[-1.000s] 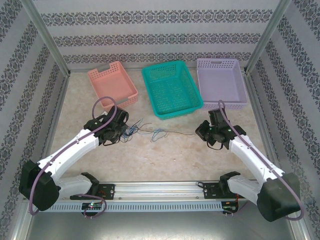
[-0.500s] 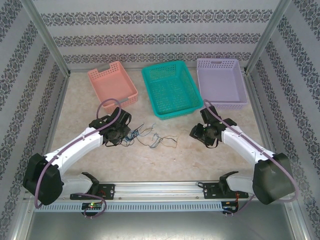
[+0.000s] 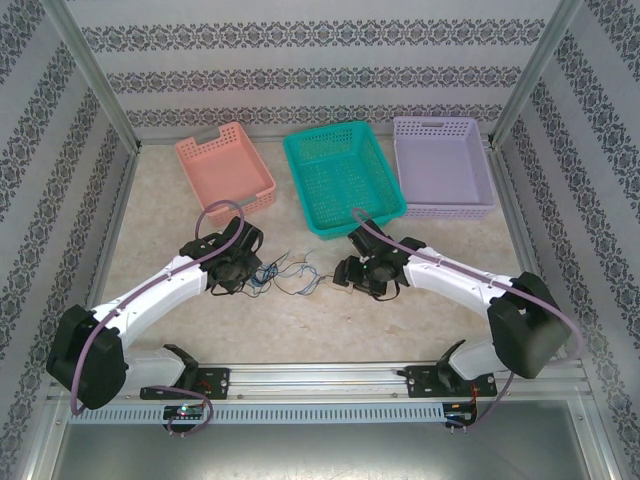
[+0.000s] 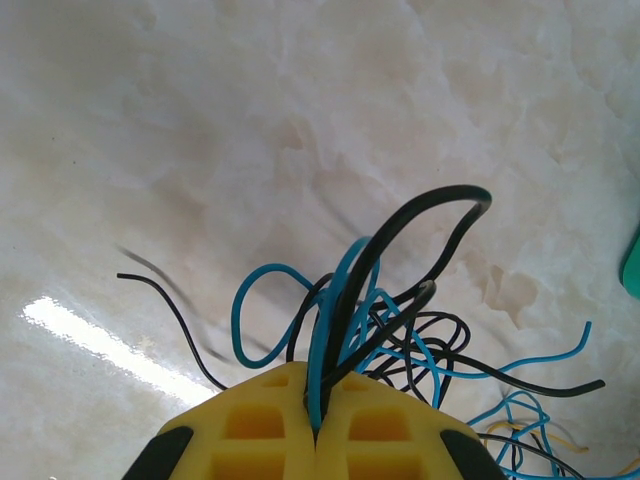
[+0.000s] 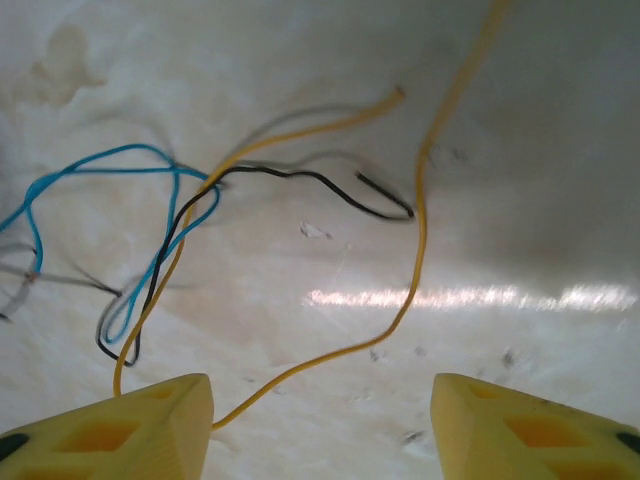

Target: Untangle the cables

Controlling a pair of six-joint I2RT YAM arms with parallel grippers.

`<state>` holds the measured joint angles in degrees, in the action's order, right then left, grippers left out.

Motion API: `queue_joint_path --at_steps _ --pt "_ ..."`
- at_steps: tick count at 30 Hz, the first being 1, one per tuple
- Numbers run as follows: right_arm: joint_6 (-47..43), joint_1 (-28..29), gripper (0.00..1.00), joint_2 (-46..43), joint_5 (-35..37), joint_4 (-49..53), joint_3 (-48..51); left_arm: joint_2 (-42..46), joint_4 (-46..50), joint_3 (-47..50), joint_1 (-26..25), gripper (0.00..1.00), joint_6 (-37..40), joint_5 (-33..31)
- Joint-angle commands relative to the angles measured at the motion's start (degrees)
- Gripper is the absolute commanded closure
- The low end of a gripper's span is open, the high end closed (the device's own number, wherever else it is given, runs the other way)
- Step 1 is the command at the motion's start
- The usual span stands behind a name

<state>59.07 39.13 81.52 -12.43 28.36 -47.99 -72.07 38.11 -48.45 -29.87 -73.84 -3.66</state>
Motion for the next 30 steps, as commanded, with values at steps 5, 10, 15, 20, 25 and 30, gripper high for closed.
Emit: queue_joint_path --at_steps 5,10,15,20,25,30 --pt "39.9 1.0 0.28 -7.6 -0.3 -9.4 7.1 -0.6 -1.8 1.0 0.7 1.0 1.1 1.4" --pt "58.9 2.7 0.32 -4.9 0.4 -24.6 15.5 -1.0 -2.1 0.5 0.7 1.0 2.0 2.0" --pt "62.9 2.8 0.41 1.1 2.5 -31.2 14.7 -1.3 -2.9 1.0 0.7 1.0 2.4 3.0" --pt "60.2 1.2 0.85 1.4 4.7 -28.8 14.2 -0.6 -2.2 1.2 0.8 1.0 3.1 2.2" --pt "47.7 -4.5 1.0 -16.1 12.0 -5.3 15.2 -0.6 0.1 0.3 1.9 1.0 5.7 -0.7" --pt "22.0 -20.8 1.0 -30.8 11.4 10.2 12.1 -2.4 2.1 -0.5 5.1 1.0 8.9 -3.0"
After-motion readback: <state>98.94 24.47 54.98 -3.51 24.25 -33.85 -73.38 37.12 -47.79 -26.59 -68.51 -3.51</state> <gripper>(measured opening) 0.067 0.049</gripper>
